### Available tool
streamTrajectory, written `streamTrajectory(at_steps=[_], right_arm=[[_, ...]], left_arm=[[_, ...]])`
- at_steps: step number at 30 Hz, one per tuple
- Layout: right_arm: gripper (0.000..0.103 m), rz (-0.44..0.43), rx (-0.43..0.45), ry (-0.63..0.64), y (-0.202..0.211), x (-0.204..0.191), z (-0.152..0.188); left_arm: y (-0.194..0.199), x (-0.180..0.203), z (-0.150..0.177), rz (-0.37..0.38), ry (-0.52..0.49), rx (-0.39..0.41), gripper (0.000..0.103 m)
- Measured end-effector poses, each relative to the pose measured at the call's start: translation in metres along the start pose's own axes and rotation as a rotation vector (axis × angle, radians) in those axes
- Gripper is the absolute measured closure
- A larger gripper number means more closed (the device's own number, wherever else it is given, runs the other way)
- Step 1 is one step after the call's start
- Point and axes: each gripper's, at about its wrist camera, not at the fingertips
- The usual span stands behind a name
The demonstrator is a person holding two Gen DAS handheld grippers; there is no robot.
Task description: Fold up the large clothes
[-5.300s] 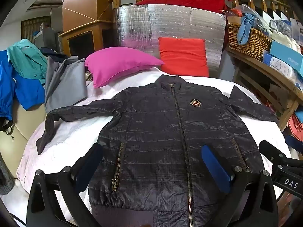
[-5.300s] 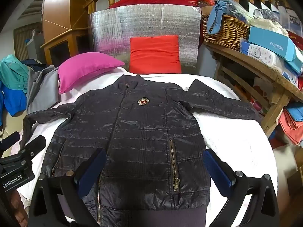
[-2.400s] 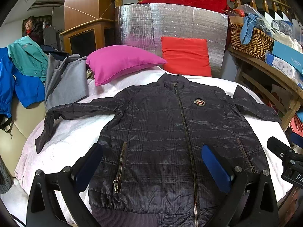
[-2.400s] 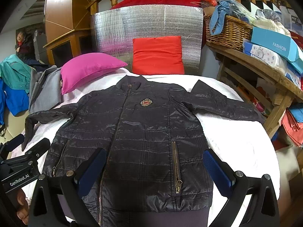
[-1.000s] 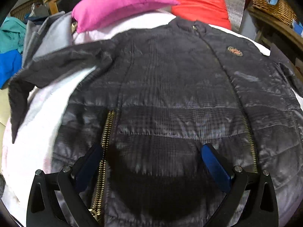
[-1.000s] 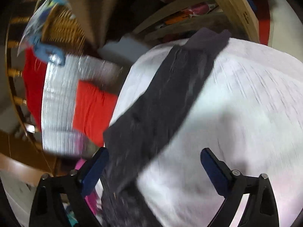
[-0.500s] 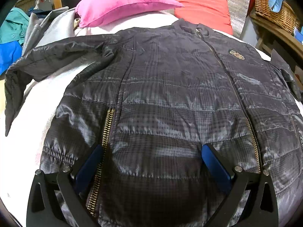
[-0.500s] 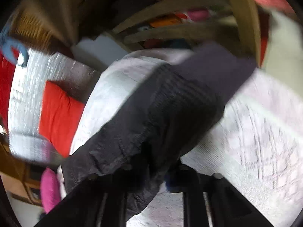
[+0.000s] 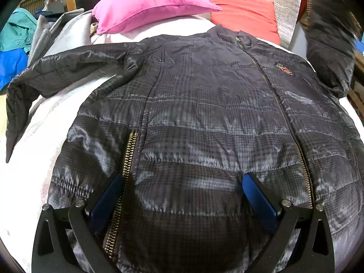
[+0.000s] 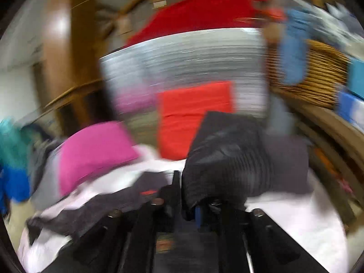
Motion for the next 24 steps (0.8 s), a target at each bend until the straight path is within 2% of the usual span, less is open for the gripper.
streamTrajectory(at_steps=[1,2,4,5,8,9,11,16,18,21,24], right_arm=[[0.015,-0.037,-0.029,0.022,-0.008,-0.023,0.009],[0.0,-0.059,-0.049,0.034,-0.011,-0.037,0.021],[0.0,-0.108,-0.108,0.063,-0.026,-0.067,0.05],[0.0,-0.14,-0.181,0.063,-0.04,-0.08,0.07],[0.0,-0.183,-0.281,-0.001,-0.055,-0.082,0.105],[0.0,-0.196,-0.316,-0.05,-0.06,-0.073,0.118],[0.0,-0.19,-0.343,-0.121,-0.056,-0.053,0.136],[0.0,-0.133,-0.338,-0.266,-0.053,0.0,0.157],[0.0,-0.15,-0.349,-0.322,-0.059,0.018,0.163],[0.0,-0.206,-0.372,-0.418,-0.065,0.041,0.172],[0.0,-0.239,-0.359,-0.441,-0.067,0.05,0.186]], left_arm=[[0.0,0.0,0.0,0.001,-0.001,0.0,0.0],[0.0,-0.001,0.0,0.001,-0.002,0.001,0.0],[-0.001,-0.002,-0.001,0.003,-0.004,0.001,0.0],[-0.001,-0.002,-0.001,0.004,-0.004,0.001,0.0],[-0.001,-0.003,-0.001,0.011,-0.002,0.001,0.0],[-0.001,-0.004,-0.002,0.014,0.0,0.0,0.0],[-0.001,-0.006,-0.002,0.019,0.004,-0.001,0.0],[0.0,-0.009,-0.006,0.027,0.015,-0.014,0.0],[0.003,-0.012,-0.008,0.046,0.032,-0.011,0.0],[0.017,-0.021,-0.018,0.122,0.084,0.01,0.0],[0.04,-0.03,-0.05,0.219,0.143,0.103,0.0]])
Point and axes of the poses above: each gripper's, at about its wrist camera, not at the fingertips, and y roughly against the way its jaws point, x to its right, z to its underside, and after that the axes turned 13 degrees about z, right-handed
